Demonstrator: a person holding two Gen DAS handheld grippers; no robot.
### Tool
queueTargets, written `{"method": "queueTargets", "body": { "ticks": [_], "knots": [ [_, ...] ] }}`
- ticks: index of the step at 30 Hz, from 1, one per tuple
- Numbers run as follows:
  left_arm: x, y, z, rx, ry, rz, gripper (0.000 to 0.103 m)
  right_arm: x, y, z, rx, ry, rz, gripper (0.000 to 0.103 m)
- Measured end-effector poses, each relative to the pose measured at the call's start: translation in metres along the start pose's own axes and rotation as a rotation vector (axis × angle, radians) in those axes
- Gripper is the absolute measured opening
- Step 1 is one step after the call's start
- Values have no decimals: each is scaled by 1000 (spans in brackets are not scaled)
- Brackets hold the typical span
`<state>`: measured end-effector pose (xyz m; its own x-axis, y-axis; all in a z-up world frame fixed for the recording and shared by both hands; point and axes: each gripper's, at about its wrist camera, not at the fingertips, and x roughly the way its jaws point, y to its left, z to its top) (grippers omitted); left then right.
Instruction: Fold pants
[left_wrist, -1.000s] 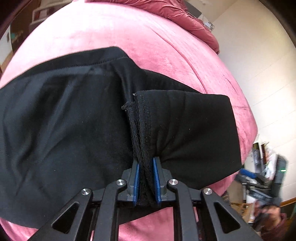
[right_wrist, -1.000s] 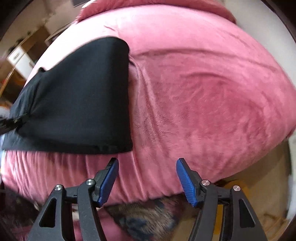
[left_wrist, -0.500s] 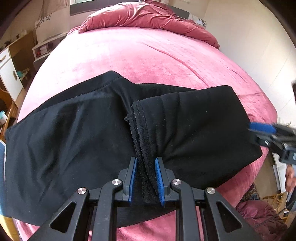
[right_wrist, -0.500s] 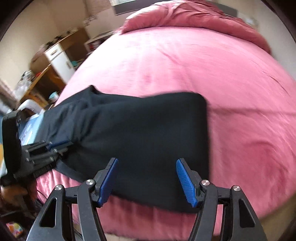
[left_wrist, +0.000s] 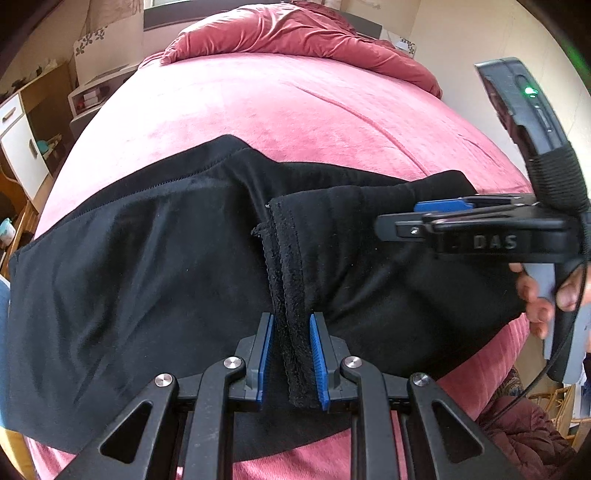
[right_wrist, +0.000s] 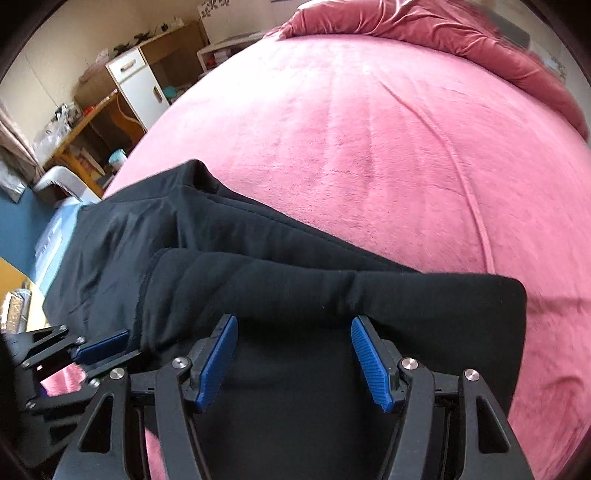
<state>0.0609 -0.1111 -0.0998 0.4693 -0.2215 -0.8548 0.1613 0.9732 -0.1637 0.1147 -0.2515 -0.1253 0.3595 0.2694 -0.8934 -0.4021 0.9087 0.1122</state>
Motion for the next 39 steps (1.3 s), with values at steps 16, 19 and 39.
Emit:
{"method": "queueTargets", "body": {
  "ticks": [16, 19, 39],
  "knots": [
    [-35, 73, -18, -284, -11, -68, 35, -1, 15, -7, 7, -42, -73, 69],
    [-58, 109, -32, -403, -19, -66, 35, -15, 24, -9, 10, -78, -79, 69],
    [-115, 276, -161, -1231, -79, -166, 36, -38, 109, -67, -67, -99, 105, 69]
  ]
}}
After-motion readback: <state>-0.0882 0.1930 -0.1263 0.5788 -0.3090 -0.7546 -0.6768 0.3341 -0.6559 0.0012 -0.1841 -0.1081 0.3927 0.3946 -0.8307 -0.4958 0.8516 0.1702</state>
